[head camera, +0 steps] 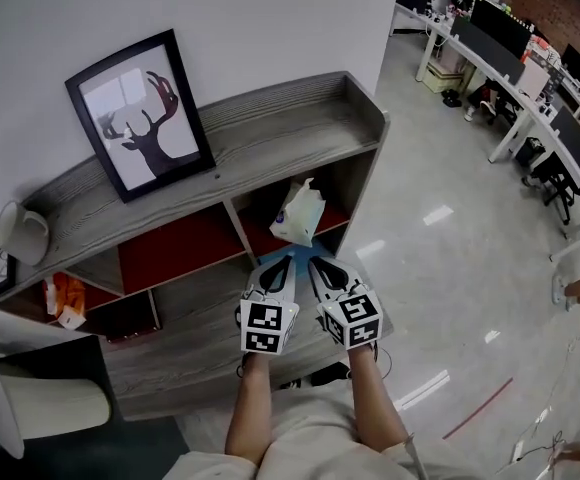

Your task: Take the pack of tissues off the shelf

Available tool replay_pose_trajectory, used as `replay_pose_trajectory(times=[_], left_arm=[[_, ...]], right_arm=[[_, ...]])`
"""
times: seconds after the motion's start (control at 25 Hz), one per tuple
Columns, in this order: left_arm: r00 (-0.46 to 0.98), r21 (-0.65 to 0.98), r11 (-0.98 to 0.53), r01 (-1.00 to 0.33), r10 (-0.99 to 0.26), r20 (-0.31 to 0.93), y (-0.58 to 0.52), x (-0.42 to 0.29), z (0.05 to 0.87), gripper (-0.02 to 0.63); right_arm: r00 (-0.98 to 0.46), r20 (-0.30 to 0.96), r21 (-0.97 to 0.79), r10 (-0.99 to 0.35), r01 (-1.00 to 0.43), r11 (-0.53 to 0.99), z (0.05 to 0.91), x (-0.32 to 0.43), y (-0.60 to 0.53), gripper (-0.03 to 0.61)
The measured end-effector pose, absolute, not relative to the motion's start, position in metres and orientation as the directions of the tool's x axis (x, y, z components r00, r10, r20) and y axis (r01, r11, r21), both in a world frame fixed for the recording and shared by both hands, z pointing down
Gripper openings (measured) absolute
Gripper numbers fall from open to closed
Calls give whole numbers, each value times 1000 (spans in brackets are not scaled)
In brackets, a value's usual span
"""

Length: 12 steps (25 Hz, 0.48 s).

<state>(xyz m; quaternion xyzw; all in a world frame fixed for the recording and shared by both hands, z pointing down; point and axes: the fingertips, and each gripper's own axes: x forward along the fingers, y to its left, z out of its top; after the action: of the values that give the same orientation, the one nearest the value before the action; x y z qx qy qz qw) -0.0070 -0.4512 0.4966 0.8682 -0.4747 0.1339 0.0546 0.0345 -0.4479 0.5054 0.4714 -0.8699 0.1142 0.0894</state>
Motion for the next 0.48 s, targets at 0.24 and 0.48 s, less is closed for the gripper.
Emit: replay_pose_trajectory(times=[0.24, 0.48], left_arm=[[492, -52, -543, -838, -793, 359, -468, 3, 513, 9], [458, -49, -511, -858, -806, 376, -479, 1, 514, 9]], right_arm=[[-579, 282, -89, -765, -810, 580, 509, 31, -475, 71], [-573, 284, -9, -769, -804, 595, 509, 28, -495, 121]])
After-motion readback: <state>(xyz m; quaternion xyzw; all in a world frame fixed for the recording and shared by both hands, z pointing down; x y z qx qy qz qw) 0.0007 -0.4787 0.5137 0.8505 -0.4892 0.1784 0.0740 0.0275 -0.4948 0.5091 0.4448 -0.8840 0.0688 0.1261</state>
